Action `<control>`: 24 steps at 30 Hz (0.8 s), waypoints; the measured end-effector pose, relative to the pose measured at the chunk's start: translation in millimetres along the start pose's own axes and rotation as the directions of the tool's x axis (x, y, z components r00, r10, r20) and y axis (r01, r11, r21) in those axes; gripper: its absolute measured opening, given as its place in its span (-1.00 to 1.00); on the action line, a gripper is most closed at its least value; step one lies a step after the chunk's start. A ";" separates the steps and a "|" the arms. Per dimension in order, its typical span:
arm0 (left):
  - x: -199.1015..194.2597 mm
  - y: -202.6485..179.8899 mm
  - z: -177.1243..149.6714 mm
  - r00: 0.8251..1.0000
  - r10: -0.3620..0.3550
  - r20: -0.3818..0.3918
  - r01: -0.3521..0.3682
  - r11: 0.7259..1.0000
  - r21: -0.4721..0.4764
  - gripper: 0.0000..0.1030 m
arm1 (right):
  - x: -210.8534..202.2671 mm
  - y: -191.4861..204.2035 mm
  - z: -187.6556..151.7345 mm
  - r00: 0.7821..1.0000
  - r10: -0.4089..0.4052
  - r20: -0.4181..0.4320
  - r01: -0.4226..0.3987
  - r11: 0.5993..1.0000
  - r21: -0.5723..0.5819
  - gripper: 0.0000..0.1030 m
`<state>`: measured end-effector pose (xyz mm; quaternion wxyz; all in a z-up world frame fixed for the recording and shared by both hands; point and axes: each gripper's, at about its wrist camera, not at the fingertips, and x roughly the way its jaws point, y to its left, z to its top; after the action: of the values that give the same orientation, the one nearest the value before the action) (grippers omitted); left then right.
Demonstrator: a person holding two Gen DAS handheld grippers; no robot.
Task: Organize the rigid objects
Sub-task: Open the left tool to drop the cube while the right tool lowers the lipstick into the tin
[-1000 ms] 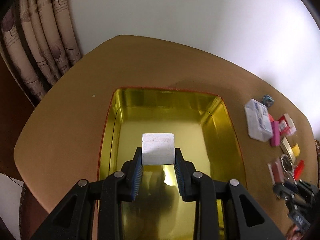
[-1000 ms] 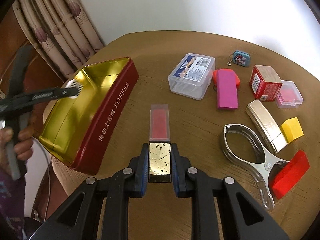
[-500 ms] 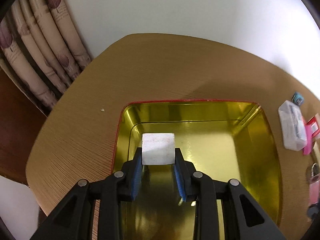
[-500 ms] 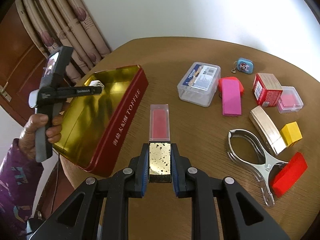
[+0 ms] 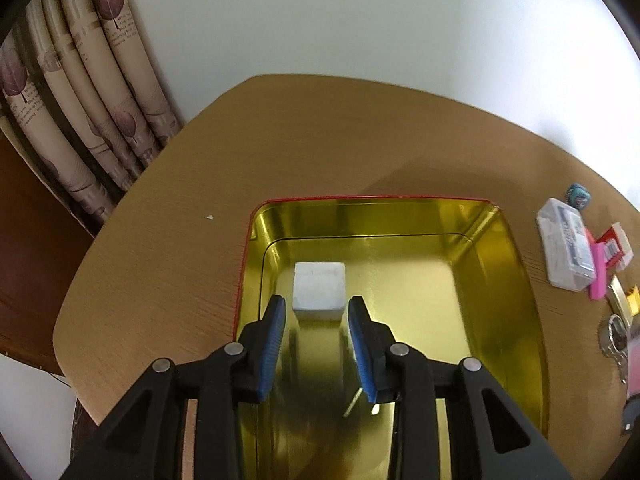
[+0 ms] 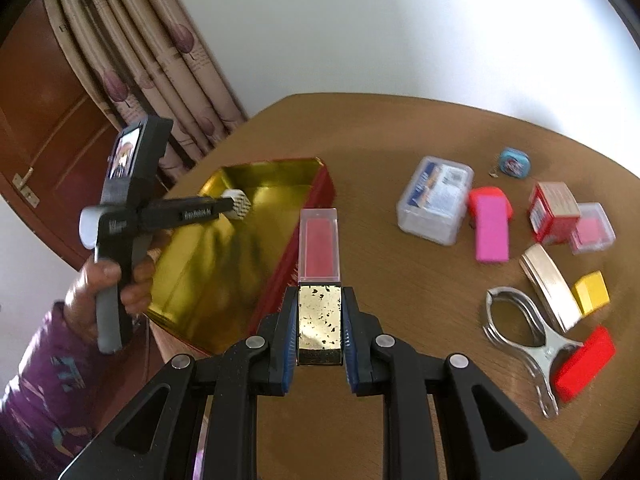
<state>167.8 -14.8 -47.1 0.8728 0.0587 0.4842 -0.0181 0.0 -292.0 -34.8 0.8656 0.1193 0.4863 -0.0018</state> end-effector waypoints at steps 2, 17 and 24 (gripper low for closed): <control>-12.0 0.3 -5.8 1.000 0.006 0.029 -0.006 1.000 0.013 -0.35 | 3.4 8.2 10.4 1.000 0.030 -0.002 -0.030 1.000 0.001 -0.63; -51.0 30.3 -34.1 0.997 -0.019 0.071 0.021 1.000 -0.022 -0.27 | 113.4 76.7 70.5 0.982 0.097 -0.164 -0.100 0.995 -0.006 -0.64; -42.9 48.4 -38.3 0.997 -0.059 0.056 0.063 0.995 -0.072 -0.27 | 147.9 77.6 79.2 0.979 0.043 -0.200 -0.042 0.999 0.007 -0.63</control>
<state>117.0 36.7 -26.7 0.8861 0.0109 0.4626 -0.0285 153.9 -216.5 -104.0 0.8121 0.1303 0.5681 0.0280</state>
